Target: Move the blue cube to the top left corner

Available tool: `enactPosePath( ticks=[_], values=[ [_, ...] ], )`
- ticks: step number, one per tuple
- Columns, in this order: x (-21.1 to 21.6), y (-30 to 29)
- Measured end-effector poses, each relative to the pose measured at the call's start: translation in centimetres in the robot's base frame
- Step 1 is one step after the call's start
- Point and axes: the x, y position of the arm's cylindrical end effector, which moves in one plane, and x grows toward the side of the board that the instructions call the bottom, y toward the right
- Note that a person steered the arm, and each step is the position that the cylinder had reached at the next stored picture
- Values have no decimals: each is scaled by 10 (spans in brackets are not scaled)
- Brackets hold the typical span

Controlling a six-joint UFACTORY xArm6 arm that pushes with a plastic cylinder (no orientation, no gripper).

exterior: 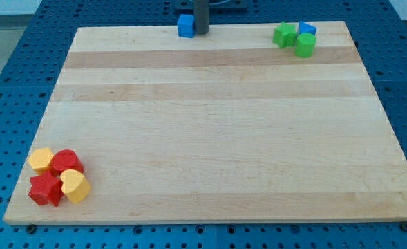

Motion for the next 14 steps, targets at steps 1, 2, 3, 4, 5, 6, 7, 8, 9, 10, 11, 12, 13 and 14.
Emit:
enactPosePath(
  ticks=[1,2,3,4,5,6,7,8,9,10,11,12,13,14],
  values=[
    [8,-19],
    [8,-10],
    [5,31],
    [-17,35],
    [-17,28],
    [-15,7],
    [-17,-16],
    [-17,-51],
    [-17,-79],
    [-17,-103],
    [-17,-95],
    [-9,-69],
    [-7,-79],
    [16,-92]
  ],
)
